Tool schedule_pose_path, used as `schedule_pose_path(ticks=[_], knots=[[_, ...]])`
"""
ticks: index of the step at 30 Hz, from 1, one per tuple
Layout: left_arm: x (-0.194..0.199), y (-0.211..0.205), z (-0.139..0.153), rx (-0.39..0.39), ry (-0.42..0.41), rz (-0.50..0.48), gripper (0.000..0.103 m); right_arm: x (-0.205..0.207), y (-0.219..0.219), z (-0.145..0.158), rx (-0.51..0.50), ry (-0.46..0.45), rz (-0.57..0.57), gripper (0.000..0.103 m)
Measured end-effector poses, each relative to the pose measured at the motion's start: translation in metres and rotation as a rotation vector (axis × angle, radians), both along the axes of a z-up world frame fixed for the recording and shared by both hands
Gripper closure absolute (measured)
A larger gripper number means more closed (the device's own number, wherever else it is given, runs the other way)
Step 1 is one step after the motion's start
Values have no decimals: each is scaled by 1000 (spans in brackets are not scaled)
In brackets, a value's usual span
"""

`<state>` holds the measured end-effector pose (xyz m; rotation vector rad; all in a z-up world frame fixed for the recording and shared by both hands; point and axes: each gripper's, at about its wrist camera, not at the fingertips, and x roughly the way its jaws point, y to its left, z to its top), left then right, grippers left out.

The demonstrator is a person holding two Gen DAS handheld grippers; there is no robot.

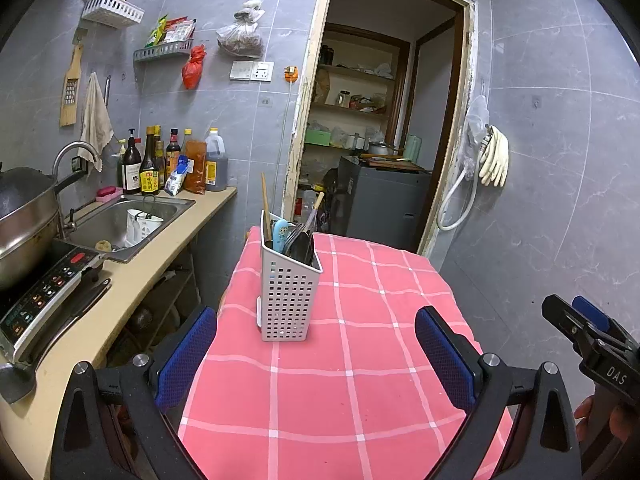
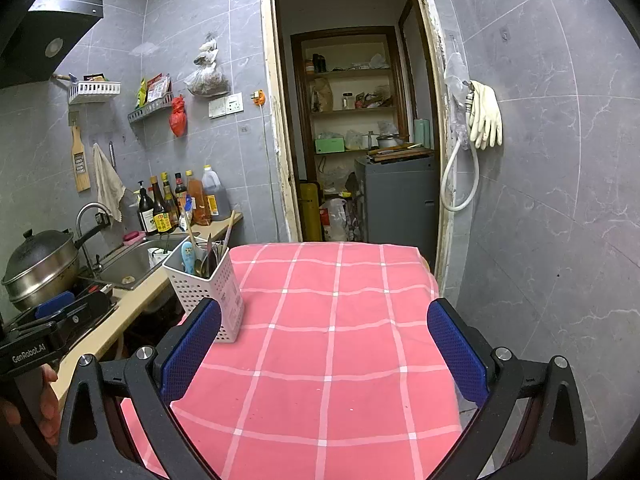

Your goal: Organize utensils

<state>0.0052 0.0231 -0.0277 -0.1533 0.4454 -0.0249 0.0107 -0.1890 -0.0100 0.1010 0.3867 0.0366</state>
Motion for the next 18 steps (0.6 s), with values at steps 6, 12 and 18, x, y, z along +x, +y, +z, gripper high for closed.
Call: schedule_pose_path(ticks=[6,12,18], knots=[[0,0,0,-1,0,-1,3,0,-1,0,0,0,0,2],[-1,2,0,0,2,-1,3,1,-1,0,0,0,0,2],[0,1,0,0,2,-2,3,1,-2,0,0,1,0,2]])
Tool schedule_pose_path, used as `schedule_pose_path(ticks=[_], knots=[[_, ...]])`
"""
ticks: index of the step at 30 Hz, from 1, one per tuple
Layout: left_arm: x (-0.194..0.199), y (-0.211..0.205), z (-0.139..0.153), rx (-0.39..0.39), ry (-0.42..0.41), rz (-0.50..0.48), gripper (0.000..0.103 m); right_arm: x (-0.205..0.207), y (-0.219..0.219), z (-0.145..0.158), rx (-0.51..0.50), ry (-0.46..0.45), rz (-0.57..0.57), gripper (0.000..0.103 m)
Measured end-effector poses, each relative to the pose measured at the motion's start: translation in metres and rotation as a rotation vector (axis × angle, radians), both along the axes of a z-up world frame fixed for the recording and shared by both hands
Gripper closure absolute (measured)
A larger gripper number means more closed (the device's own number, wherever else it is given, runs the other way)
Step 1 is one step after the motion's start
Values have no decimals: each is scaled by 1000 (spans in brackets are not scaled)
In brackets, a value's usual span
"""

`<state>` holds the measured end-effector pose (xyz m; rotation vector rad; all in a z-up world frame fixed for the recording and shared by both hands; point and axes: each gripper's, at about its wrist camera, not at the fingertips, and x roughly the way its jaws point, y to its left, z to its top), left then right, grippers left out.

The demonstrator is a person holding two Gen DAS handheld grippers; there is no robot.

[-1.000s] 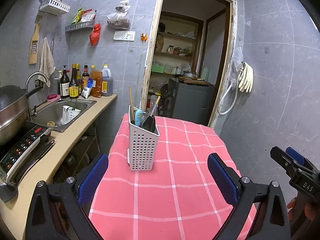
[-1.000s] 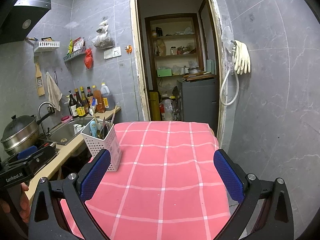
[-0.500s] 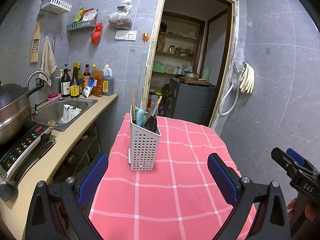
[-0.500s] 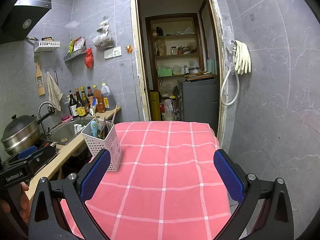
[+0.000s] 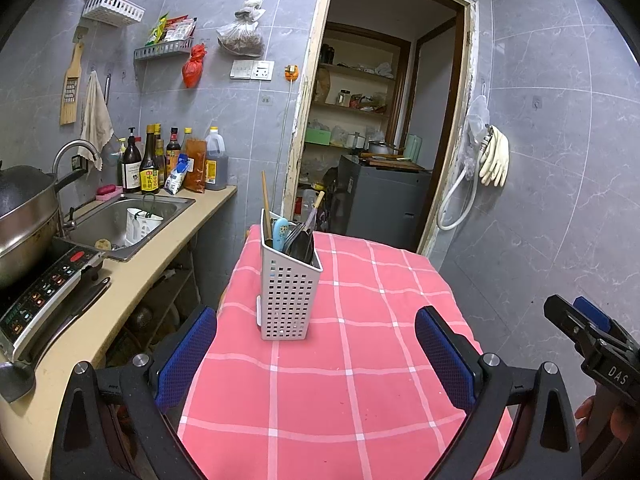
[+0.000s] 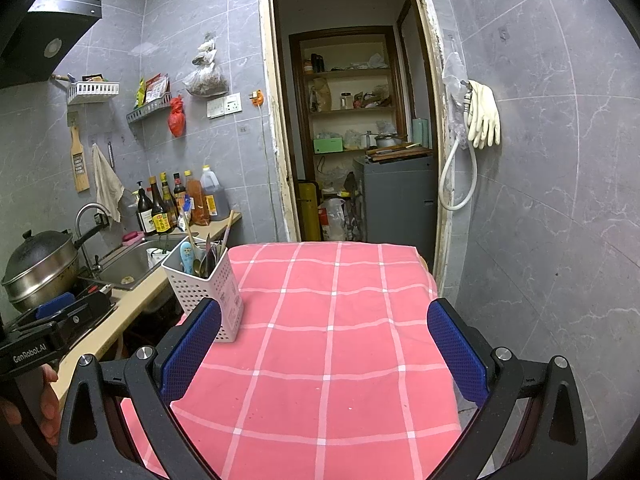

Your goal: Organize utensils

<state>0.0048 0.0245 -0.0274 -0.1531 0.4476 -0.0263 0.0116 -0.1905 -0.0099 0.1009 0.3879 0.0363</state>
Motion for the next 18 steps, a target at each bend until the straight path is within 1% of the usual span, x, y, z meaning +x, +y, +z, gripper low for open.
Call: schedule_pose_path(ticks=[18], knots=[[0,-2,0,-1,2,2,3,0,0,0,2,1,-1,2]])
